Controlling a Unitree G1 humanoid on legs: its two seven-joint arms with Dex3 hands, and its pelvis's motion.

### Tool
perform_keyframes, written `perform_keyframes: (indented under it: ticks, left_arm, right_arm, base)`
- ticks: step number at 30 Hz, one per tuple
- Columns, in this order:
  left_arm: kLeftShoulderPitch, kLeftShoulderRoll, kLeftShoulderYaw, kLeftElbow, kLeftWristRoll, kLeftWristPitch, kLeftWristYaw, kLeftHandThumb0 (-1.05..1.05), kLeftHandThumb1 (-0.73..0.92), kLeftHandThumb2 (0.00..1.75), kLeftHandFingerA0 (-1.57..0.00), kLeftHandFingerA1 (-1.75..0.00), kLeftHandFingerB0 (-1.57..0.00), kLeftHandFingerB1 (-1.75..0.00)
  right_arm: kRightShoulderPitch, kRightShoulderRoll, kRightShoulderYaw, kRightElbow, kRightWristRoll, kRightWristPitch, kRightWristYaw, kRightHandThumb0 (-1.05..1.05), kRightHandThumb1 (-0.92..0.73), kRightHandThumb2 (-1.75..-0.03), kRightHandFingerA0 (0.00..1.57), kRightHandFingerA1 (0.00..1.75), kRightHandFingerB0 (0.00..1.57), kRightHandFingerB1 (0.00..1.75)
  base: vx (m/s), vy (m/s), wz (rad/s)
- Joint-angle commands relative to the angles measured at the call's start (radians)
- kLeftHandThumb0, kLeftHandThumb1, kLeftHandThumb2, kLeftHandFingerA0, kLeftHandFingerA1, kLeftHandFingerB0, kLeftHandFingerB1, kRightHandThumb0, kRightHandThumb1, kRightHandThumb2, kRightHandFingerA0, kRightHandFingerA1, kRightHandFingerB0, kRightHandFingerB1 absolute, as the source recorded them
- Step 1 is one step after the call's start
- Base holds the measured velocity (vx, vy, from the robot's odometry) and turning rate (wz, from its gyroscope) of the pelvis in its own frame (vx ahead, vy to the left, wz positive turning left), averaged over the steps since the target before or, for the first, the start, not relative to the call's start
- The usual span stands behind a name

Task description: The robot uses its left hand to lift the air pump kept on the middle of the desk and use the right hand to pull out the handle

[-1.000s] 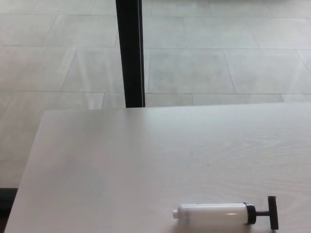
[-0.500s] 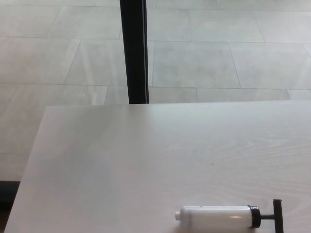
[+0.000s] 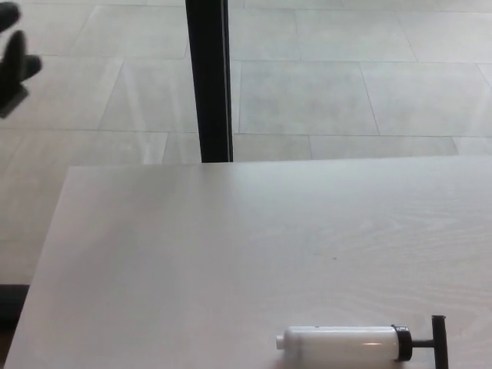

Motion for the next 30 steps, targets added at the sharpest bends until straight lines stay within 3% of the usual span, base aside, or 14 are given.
perform_keyframes:
  ticks: [1,5,6,7,8,19,20,21,22,23,24,28,29,30]
  left_arm:
    - [0.041,-0.060,-0.202,-0.080,0.131,0.020,-0.042,-0.60,0.80,0.64,-0.53,-0.64,-0.47,-0.49]
    - [0.076,-0.090,-0.344,-0.122,0.176,0.048,-0.076,-0.64,0.75,0.63,-0.53,-0.67,-0.48,-0.49]
    - [0.097,-0.115,-0.401,-0.128,0.191,0.060,-0.082,-0.64,0.73,0.62,-0.54,-0.67,-0.50,-0.51]
    - [0.102,-0.113,-0.404,-0.134,0.188,0.063,-0.078,-0.64,0.73,0.62,-0.54,-0.67,-0.50,-0.51]
    - [0.118,-0.128,-0.460,-0.133,0.204,0.073,-0.097,-0.67,0.73,0.62,-0.51,-0.69,-0.49,-0.52]
    - [0.232,-0.128,-0.762,-0.235,0.413,0.170,-0.086,-0.63,0.62,0.61,-0.45,-0.63,-0.41,-0.48]
    - [0.235,-0.126,-0.780,-0.245,0.430,0.177,-0.084,-0.62,0.63,0.60,-0.44,-0.63,-0.41,-0.49]
    - [0.235,-0.122,-0.800,-0.247,0.449,0.173,-0.081,-0.59,0.50,0.96,-0.44,-0.69,-0.28,-0.55]
    - [0.233,-0.118,-0.812,-0.248,0.461,0.170,-0.083,-0.59,0.50,0.96,-0.44,-0.69,-0.28,-0.55]
    - [0.235,-0.117,-0.826,-0.254,0.472,0.170,-0.083,-0.63,0.65,0.59,-0.39,-0.63,-0.38,-0.48]
    - [0.235,-0.116,-0.826,-0.255,0.472,0.170,-0.083,-0.63,0.65,0.59,-0.39,-0.63,-0.38,-0.48]
    - [0.226,-0.107,-0.889,-0.301,0.519,0.201,-0.112,-0.70,0.69,0.62,-0.35,-0.63,-0.34,-0.48]
    - [0.226,-0.105,-0.903,-0.322,0.530,0.220,-0.120,-0.72,0.57,0.98,-0.34,-0.65,-0.29,-0.55]
    - [0.232,-0.109,-0.918,-0.347,0.538,0.245,-0.128,-0.74,0.58,0.98,-0.32,-0.63,-0.30,-0.55]
  right_arm:
    - [-0.012,0.062,0.091,-0.095,-0.013,-0.033,0.015,-0.72,-0.78,-0.64,0.53,0.51,0.39,0.33]
    - [-0.020,0.107,0.164,-0.137,-0.044,-0.040,-0.004,-0.68,-0.81,-0.64,0.50,0.51,0.31,0.32]
    - [-0.027,0.119,0.191,-0.136,-0.061,-0.056,-0.008,-0.75,-0.65,-1.00,0.51,0.64,0.25,0.47]
    - [-0.027,0.118,0.195,-0.138,-0.061,-0.054,-0.009,-0.75,-0.65,-1.00,0.51,0.64,0.25,0.47]
    - [-0.029,0.120,0.209,-0.133,-0.065,-0.061,-0.001,-0.73,-0.81,-0.64,0.53,0.55,0.30,0.32]
    - [-0.043,0.148,0.235,-0.119,-0.062,-0.055,-0.026,-0.69,-0.85,-0.65,0.48,0.57,0.30,0.33]
    - [-0.041,0.147,0.232,-0.119,-0.060,-0.054,-0.025,-0.69,-0.66,-1.01,0.44,0.64,0.25,0.48]
    - [-0.040,0.145,0.230,-0.115,-0.060,-0.057,-0.023,-0.67,-0.85,-0.65,0.47,0.55,0.29,0.33]
    - [-0.040,0.143,0.229,-0.108,-0.061,-0.061,-0.021,-0.67,-0.85,-0.65,0.47,0.55,0.29,0.33]
    - [-0.042,0.140,0.227,-0.098,-0.061,-0.062,-0.018,-0.68,-0.84,-0.65,0.47,0.54,0.28,0.33]
    - [-0.043,0.140,0.227,-0.097,-0.061,-0.062,-0.018,-0.68,-0.84,-0.65,0.47,0.54,0.28,0.33]
    - [-0.049,0.134,0.228,-0.076,-0.066,-0.077,-0.013,-0.68,-0.84,-0.65,0.49,0.54,0.29,0.33]
    - [-0.053,0.134,0.228,-0.074,-0.065,-0.076,-0.011,-0.68,-0.84,-0.65,0.49,0.54,0.29,0.33]
    - [-0.054,0.133,0.228,-0.069,-0.061,-0.074,-0.004,-0.66,-0.84,-0.65,0.49,0.53,0.29,0.33]
  base:
    - [0.00,0.000,0.00]
    - [0.00,0.000,0.00]
    - [0.00,0.000,0.00]
    - [0.00,0.000,0.00]
    - [0.00,0.000,0.00]
    - [0.00,0.000,0.00]
    - [0.00,0.000,0.00]
    - [0.00,0.000,0.00]
    - [0.00,0.000,0.00]
    - [0.00,0.000,0.00]
    - [0.00,0.000,0.00]
    - [0.00,0.000,0.00]
    - [0.00,0.000,0.00]
    - [0.00,0.000,0.00]
